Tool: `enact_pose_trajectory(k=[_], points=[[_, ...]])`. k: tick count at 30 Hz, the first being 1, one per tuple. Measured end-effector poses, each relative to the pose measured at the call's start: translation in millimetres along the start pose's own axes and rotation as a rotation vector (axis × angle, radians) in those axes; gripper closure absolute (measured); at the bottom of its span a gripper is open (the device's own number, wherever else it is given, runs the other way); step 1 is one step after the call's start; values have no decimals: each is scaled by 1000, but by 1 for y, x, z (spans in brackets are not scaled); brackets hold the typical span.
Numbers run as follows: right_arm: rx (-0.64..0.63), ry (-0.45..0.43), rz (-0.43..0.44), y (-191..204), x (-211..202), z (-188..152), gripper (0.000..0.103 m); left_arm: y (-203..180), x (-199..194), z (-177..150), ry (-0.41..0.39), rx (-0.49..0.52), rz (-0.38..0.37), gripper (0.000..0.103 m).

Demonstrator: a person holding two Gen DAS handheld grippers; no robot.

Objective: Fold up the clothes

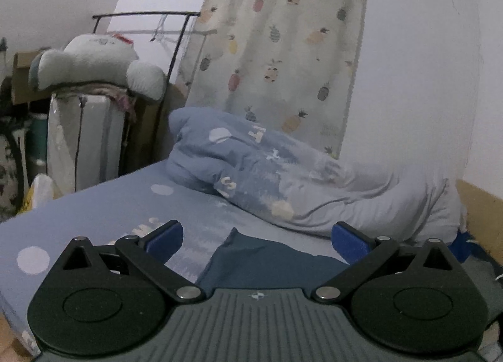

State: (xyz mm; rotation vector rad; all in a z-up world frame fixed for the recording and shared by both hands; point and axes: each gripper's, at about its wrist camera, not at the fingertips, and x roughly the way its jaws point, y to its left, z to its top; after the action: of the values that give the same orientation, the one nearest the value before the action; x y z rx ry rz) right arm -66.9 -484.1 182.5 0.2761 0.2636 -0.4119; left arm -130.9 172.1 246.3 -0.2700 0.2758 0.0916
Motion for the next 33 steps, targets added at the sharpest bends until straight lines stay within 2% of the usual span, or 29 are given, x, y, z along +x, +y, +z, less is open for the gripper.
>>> enact_pose_trajectory(k=[1, 4, 6, 10, 14, 19, 24, 28, 33], points=[[-5, -18, 47, 7, -21, 3, 41, 8, 0, 0, 14, -35, -8, 0], [-6, -64, 161, 27, -79, 7, 38, 43, 11, -6, 95, -237, -59, 0], [10, -62, 207, 37, -99, 13, 38, 62, 28, -17, 157, -363, -112, 0], [52, -13, 279, 55, -136, -1, 23, 87, 78, -52, 265, -547, -147, 0], [75, 96, 345, 80, -154, -28, 23, 113, 130, -95, 334, -723, -132, 0], [32, 237, 411, 110, -154, -59, 23, 136, 183, -127, 384, -807, -129, 0], [43, 302, 424, 127, -155, -79, 22, 159, 233, -156, 430, -885, -124, 0], [67, 333, 428, 139, -143, -93, 22, 168, 258, -166, 435, -902, -112, 0], [90, 362, 446, 156, -117, -111, 20, 158, 280, -156, 431, -832, -120, 0]])
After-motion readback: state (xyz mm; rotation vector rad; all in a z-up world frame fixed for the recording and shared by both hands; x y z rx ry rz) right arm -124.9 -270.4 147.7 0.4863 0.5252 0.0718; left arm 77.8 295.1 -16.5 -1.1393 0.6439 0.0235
